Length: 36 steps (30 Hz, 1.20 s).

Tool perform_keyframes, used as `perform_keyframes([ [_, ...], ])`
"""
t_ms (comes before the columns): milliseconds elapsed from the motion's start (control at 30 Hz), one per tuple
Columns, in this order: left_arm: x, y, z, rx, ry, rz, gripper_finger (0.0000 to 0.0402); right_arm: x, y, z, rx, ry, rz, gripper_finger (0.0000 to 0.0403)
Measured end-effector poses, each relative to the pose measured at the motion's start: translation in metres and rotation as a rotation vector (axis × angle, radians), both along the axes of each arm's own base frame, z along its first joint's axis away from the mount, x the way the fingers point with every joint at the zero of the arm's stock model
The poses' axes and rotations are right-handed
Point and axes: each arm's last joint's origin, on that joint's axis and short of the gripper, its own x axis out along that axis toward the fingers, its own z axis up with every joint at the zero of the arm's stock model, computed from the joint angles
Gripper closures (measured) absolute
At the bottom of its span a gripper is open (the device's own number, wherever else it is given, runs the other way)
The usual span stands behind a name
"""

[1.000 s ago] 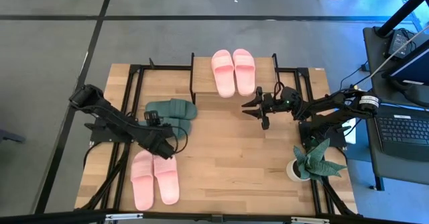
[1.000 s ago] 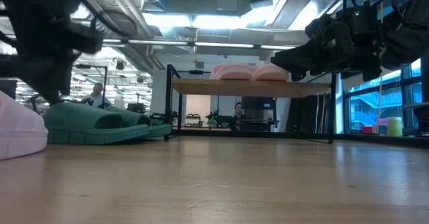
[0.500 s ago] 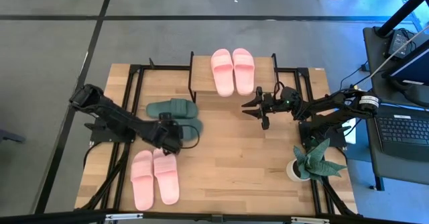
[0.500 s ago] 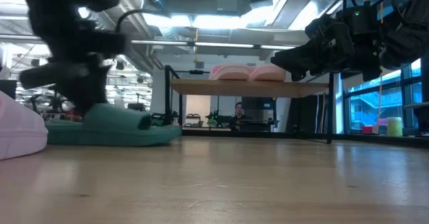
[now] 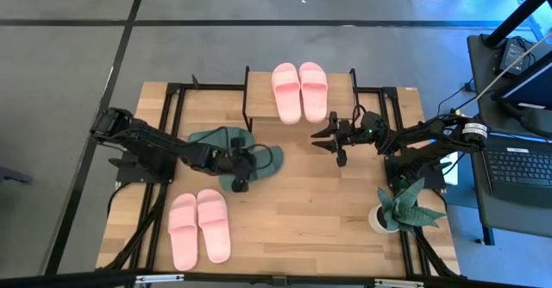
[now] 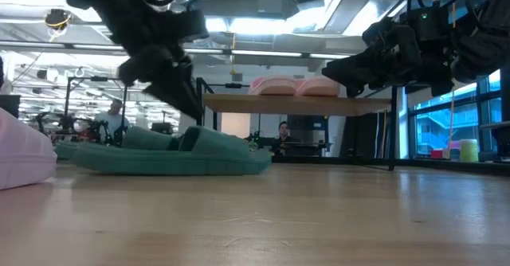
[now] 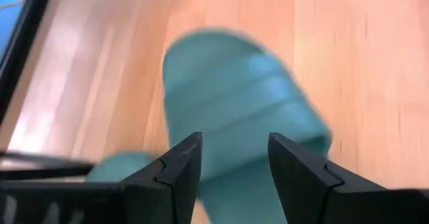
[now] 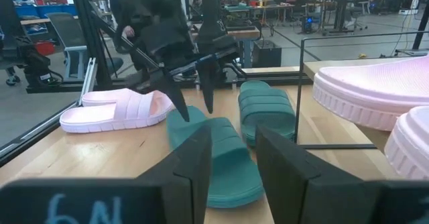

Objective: Pick and place slides into the shelf
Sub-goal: Put the green slipper under the shelf

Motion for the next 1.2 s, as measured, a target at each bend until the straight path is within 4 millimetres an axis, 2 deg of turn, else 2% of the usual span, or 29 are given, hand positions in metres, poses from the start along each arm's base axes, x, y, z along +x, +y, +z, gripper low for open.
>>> perform_keyframes([
  [300, 0.0115, -0.0025, 0.0098, -0.051, -0.147, -0.048, 0.0237, 0.0, 0.0, 0.0, 0.0, 0.0, 0.0, 0.0286],
  [933, 0.0108, -0.0027, 0.0089, -0.053, -0.134, -0.055, 0.0237, 0.0, 0.0, -0.0002, 0.001, 0.002, 0.0, 0.0286],
  [1133, 0.0073, 0.0019, 0.009, 0.106, -0.091, -0.01, 0.0237, 0.0, -0.0001, -0.0002, 0.0, 0.002, 0.0, 0.0286],
  [1200, 0.0039, 0.006, 0.006, 0.111, -0.048, 0.024, 0.0237, 0.0, -0.0001, -0.0002, 0.0, 0.002, 0.0, 0.0286],
])
